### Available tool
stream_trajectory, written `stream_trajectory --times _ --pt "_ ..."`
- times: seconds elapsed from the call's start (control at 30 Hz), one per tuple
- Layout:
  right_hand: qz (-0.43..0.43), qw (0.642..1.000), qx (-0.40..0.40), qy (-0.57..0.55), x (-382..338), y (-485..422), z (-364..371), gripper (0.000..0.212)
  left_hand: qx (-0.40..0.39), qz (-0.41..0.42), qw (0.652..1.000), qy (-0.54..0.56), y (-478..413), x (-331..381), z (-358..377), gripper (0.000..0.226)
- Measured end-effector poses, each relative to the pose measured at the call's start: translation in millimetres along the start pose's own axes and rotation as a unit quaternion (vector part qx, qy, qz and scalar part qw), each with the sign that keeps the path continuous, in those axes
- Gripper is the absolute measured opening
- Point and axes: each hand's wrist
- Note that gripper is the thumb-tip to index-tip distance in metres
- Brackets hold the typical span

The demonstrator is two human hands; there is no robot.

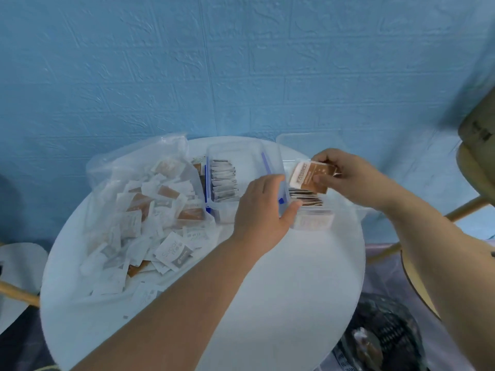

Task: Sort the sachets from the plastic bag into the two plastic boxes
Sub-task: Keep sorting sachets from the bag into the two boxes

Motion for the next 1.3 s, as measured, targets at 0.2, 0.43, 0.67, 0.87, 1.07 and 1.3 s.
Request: stream_trajectory --times 0.2,0.43,0.67,0.87,1.07,1.3 --pt "0.084 0.994 0.009 0.074 47.3 -54.6 -8.1 0.016 -0.003 0.049 0.993 -0.111 2.7 -5.8 28.1 0.056" --pt "0.152 0.984 -0.061 0.073 62.7 -82.2 11.4 0.019 0.028 0.059 0.992 -0.112 2.4 -9.5 36.2 0.050" --pt "0.185 0.969 -0.162 0.002 65.5 -74.3 9.1 0.014 0.029 0.053 0.991 -0.119 2.1 -10.3 38.7 0.049" --pt "0.209 0.961 -0.176 -0.049 60.6 -70.3 4.0 0.006 0.026 0.056 0.990 -0.124 1.9 -10.9 37.9 0.050" --pt "0.198 0.963 -0.181 -0.008 58.5 -68.4 5.4 0.005 0.003 0.065 0.992 -0.107 2.4 -12.3 34.4 0.049" --pt "0.133 0.987 -0.084 0.014 35.1 -61.5 8.7 0.010 0.036 0.049 0.998 0.012 17.6 -18.5 2.5 0.039"
Point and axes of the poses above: each hand's wrist, its own y-axis away from the middle knuckle, its own z-axis out of the palm, x = y × z, and after that the axes turned 13 degrees about -y, right-handed
